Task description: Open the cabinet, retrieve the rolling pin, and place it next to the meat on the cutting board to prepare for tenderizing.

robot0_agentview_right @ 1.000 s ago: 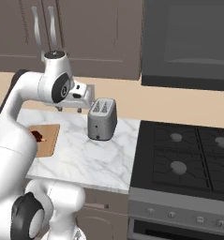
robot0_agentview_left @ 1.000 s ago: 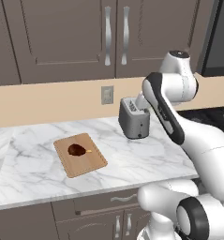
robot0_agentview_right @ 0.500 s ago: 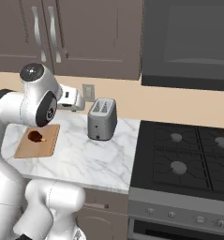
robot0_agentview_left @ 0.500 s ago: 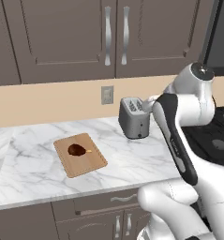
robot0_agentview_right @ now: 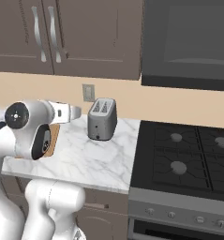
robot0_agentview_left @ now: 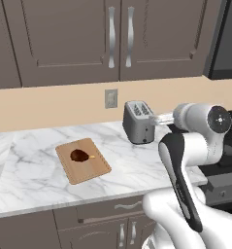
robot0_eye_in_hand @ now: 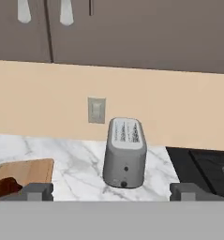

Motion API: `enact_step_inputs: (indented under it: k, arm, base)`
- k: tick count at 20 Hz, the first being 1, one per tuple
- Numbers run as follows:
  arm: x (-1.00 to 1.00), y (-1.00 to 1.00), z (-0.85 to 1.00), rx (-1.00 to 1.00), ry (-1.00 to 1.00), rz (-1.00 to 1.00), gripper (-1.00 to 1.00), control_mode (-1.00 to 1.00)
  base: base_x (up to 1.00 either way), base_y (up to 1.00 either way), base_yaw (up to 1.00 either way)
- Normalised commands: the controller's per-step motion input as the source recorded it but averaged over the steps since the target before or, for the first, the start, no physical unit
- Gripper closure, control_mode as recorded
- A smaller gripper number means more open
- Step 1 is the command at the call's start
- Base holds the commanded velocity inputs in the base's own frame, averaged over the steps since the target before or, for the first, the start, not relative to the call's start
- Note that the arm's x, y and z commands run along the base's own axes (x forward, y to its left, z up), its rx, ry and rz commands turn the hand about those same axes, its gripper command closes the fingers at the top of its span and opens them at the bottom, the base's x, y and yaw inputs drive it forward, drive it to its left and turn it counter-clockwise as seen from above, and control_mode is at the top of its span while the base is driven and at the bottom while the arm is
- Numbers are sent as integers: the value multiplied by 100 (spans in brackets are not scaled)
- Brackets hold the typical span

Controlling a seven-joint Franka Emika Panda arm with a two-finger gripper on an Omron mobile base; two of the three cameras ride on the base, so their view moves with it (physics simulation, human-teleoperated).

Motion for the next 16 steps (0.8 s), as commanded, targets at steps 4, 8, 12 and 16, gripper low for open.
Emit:
enact_step_inputs:
  k: [4, 8, 12, 16]
  arm:
    - [-3, 0, 0, -1, -37, 0, -100, -100]
    - [-3, 0, 0, -2, -37, 0, -100, -100]
    - [0, 3, 4, -2, -34, 0, -100, -100]
    - [0, 3, 11, -2, -31, -2, -100, -100]
  base:
    - [0, 0, 0]
    - [0, 0, 0]
    - [0, 0, 0]
    - [0, 0, 0]
